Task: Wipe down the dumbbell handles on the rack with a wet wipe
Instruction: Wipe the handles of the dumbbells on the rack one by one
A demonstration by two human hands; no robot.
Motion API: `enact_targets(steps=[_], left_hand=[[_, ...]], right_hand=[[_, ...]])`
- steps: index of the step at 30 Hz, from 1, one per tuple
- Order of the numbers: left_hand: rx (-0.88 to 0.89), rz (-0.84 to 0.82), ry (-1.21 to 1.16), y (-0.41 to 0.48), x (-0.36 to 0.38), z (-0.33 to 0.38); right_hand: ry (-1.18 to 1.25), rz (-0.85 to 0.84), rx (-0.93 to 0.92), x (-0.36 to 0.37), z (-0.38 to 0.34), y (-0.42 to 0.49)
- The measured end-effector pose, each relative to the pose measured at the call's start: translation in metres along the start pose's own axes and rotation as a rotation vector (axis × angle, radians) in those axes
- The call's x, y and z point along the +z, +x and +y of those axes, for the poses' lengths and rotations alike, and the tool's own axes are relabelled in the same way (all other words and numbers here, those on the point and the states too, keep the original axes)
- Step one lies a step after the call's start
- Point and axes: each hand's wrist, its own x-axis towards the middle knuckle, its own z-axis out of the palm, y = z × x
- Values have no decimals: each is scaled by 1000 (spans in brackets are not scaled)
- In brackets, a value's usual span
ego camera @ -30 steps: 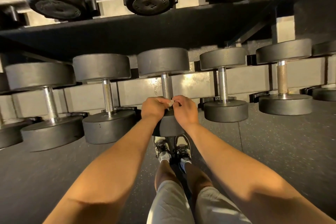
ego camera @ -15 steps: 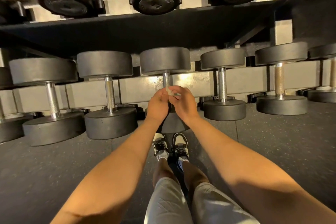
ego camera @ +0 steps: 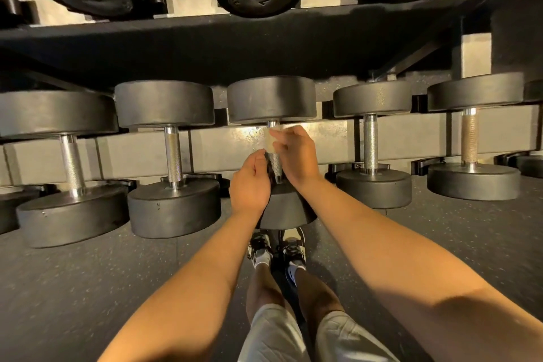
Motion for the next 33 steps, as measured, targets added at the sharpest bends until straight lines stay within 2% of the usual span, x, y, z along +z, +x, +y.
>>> enact_targets(steps=[4, 5, 10, 17, 23, 27, 33], left_hand=[[-25, -2, 42, -3, 0, -2], [-32, 0, 51, -5, 0, -1], [-46, 7, 21, -2, -2, -3], [-29, -1, 121, -3, -3, 1], [-13, 12, 224, -4, -2, 2], [3, -30, 301, -3, -1, 0], [-1, -219, 113, -12, -14, 10]], right_hand=[[-160, -223, 16, -3, 16, -20], [-199, -234, 7, -5, 16, -20], [-58, -72, -11, -12, -9, 4], [-35, -162, 102, -4, 10, -16], [-177, -264, 232, -2, 20, -23], [-284, -319, 226, -14, 17, -23], [-4, -173, 266, -38, -9, -48]])
